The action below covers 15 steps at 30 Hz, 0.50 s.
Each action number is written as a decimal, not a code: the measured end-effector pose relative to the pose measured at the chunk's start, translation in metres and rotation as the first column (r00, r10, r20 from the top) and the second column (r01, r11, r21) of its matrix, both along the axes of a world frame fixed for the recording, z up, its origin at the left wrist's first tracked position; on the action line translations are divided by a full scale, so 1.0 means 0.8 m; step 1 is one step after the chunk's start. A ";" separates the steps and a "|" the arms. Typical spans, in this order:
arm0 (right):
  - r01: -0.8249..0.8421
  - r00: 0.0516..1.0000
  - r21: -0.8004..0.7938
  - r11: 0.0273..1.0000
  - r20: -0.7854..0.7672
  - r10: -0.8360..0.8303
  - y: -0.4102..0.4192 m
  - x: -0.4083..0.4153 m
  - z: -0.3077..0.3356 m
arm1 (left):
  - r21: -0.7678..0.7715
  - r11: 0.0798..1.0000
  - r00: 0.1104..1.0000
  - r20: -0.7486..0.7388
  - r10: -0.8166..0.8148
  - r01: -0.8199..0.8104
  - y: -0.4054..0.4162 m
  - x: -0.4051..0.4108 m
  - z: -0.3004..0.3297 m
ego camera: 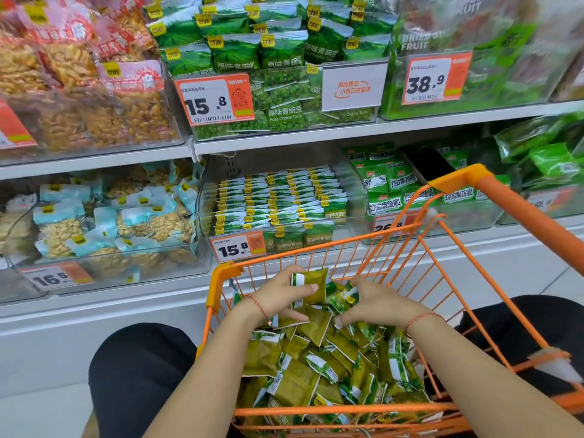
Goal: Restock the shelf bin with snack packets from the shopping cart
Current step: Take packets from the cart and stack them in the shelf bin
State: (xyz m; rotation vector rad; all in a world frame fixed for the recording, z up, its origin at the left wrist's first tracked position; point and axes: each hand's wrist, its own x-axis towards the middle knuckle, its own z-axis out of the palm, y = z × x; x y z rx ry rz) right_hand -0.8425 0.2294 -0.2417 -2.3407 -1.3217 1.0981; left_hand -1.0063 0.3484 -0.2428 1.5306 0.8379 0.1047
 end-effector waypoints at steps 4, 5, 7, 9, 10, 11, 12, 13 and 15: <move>0.191 0.896 0.075 0.979 -0.421 -0.142 0.000 -0.014 0.027 | -0.018 0.997 0.971 0.225 0.079 -0.077 -0.006 0.000 0.018; 0.228 0.845 0.064 0.972 -0.509 -0.165 -0.002 -0.016 0.029 | 0.004 0.998 0.965 0.254 0.066 -0.069 -0.005 0.000 0.018; 0.261 0.766 0.056 0.964 -0.620 -0.171 -0.004 -0.018 0.028 | 0.020 0.999 0.956 0.290 0.037 -0.045 -0.003 0.000 0.014; 0.255 0.726 0.049 0.966 -0.670 -0.158 -0.004 -0.018 0.027 | -0.052 0.999 0.939 0.344 0.024 -0.006 0.001 0.000 0.010; 0.266 0.695 0.051 0.963 -0.702 -0.155 -0.004 -0.020 0.028 | -0.124 0.992 0.924 0.382 0.032 0.017 0.002 -0.001 0.009; 0.287 0.669 0.059 0.956 -0.727 -0.156 -0.004 -0.021 0.028 | -0.210 0.977 0.904 0.424 0.052 0.042 0.003 -0.001 0.009; 0.322 0.660 0.081 0.943 -0.733 -0.162 -0.004 -0.022 0.026 | -0.311 0.949 0.886 0.453 0.097 0.056 0.004 -0.003 0.010; 0.330 0.680 0.110 0.937 -0.717 -0.155 -0.003 -0.022 0.023 | -0.394 0.918 0.877 0.458 0.145 0.054 0.003 -0.004 0.012; 0.328 0.768 0.208 0.922 -0.627 -0.132 -0.002 -0.024 0.020 | -0.419 0.908 0.865 0.457 0.207 0.004 0.002 -0.007 0.013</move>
